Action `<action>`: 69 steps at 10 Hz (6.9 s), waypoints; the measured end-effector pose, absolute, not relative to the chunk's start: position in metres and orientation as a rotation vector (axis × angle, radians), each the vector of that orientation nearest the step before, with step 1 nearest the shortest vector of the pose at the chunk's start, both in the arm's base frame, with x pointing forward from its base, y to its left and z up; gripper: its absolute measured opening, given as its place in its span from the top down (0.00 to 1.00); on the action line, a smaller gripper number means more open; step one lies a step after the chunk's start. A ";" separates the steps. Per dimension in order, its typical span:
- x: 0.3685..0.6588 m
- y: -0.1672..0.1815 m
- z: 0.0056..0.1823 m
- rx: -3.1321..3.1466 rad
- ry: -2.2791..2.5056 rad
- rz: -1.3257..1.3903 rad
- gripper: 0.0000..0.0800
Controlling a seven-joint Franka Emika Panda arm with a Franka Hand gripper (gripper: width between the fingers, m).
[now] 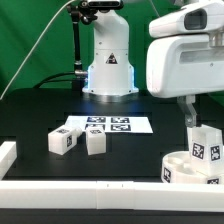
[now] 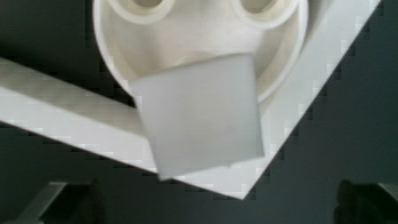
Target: Assemble stool
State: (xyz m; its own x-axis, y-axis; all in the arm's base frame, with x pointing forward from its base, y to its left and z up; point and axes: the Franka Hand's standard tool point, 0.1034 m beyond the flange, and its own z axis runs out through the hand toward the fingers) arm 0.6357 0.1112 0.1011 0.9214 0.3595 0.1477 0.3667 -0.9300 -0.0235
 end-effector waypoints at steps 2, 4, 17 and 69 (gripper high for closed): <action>0.633 0.111 0.091 -3.032 -0.574 -0.197 0.19; 0.633 0.109 0.087 -3.036 -0.572 -0.205 0.19; 0.631 0.112 0.084 -3.061 0.074 -0.179 0.58; 0.606 0.013 0.079 -2.840 1.060 -0.062 0.19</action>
Offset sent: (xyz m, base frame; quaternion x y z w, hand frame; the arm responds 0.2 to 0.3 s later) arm -0.0012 -0.0018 -0.0085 -0.0103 0.0095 -0.0103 0.9998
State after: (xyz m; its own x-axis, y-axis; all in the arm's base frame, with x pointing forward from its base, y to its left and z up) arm 0.6064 0.0132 0.0787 0.7554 -0.6553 -0.0002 -0.6508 -0.7503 -0.1164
